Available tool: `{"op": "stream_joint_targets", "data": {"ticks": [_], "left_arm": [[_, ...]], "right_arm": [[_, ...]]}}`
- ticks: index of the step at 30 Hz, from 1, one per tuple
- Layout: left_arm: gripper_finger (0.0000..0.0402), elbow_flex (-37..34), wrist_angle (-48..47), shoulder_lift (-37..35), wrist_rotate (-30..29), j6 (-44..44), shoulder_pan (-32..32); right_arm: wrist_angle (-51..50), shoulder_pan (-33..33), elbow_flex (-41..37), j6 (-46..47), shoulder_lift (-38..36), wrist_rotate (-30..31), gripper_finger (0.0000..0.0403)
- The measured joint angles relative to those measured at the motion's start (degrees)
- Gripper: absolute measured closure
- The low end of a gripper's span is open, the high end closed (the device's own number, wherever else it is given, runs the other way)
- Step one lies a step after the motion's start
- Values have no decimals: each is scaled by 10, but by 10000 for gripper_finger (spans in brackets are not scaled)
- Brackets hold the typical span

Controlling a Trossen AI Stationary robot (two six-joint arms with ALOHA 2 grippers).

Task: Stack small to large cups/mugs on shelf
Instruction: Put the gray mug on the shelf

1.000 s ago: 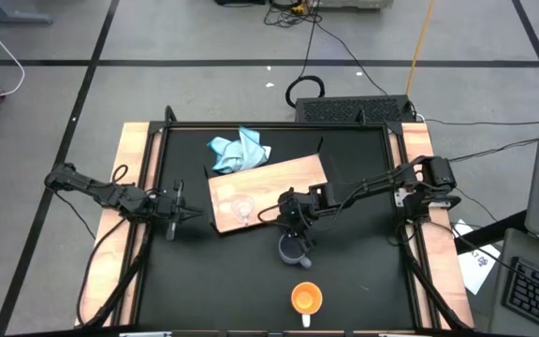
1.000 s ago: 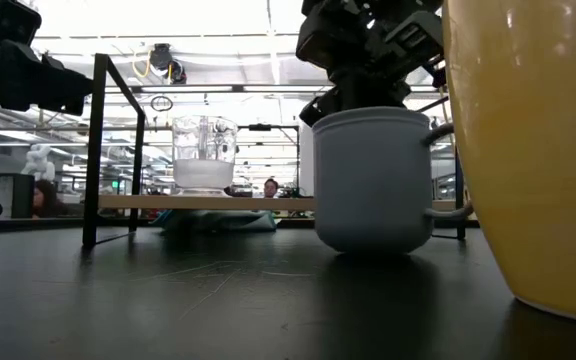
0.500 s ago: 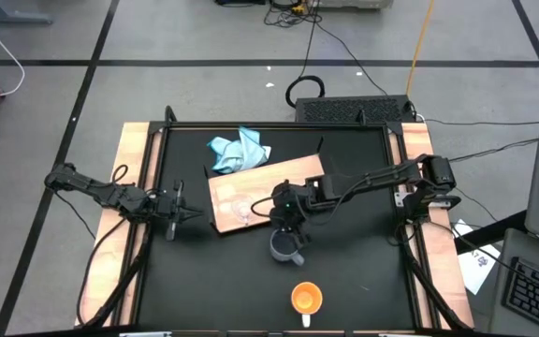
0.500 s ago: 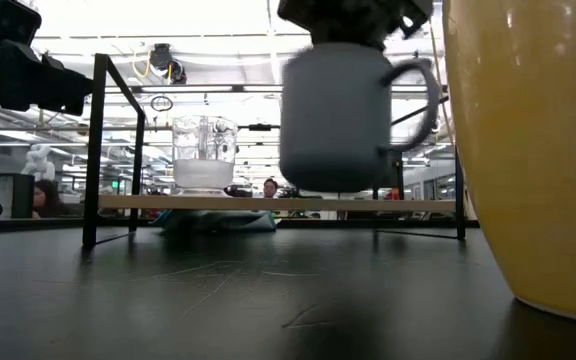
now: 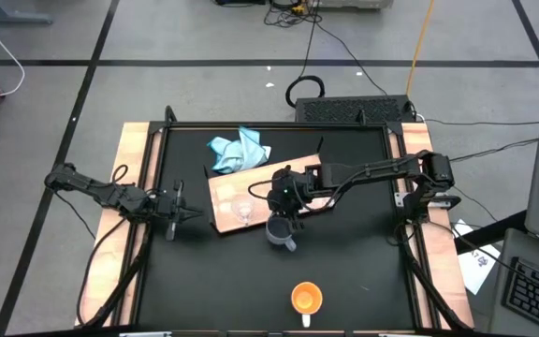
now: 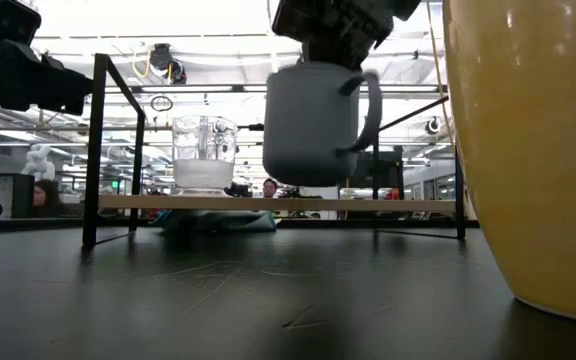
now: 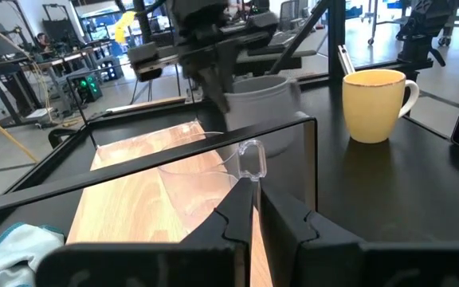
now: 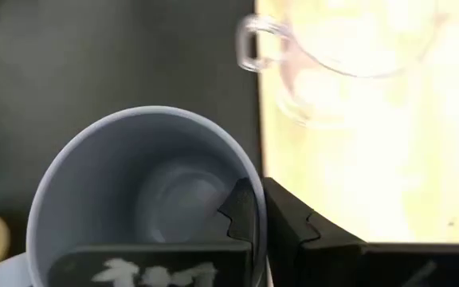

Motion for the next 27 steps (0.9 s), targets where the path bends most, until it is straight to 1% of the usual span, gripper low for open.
{"op": "stream_joint_targets", "data": {"ticks": [4, 8, 18, 22, 25, 27], "left_arm": [[376, 0, 0, 0, 0, 1, 0], [376, 0, 0, 0, 0, 4, 0], [376, 0, 0, 0, -1, 4, 0], [376, 0, 0, 0, -1, 3, 0], [376, 0, 0, 0, -1, 3, 0], [376, 0, 0, 0, -1, 2, 0]], "right_arm": [[-6, -17, 3, -7, 0, 3, 402], [-36, -36, 24, -23, 0, 3, 402], [-85, -94, 82, -17, 0, -2, 402], [-97, -112, 86, -28, 0, -30, 402], [-100, -121, 86, -35, 0, -35, 402], [-100, -127, 86, -35, 2, -54, 402]]}}
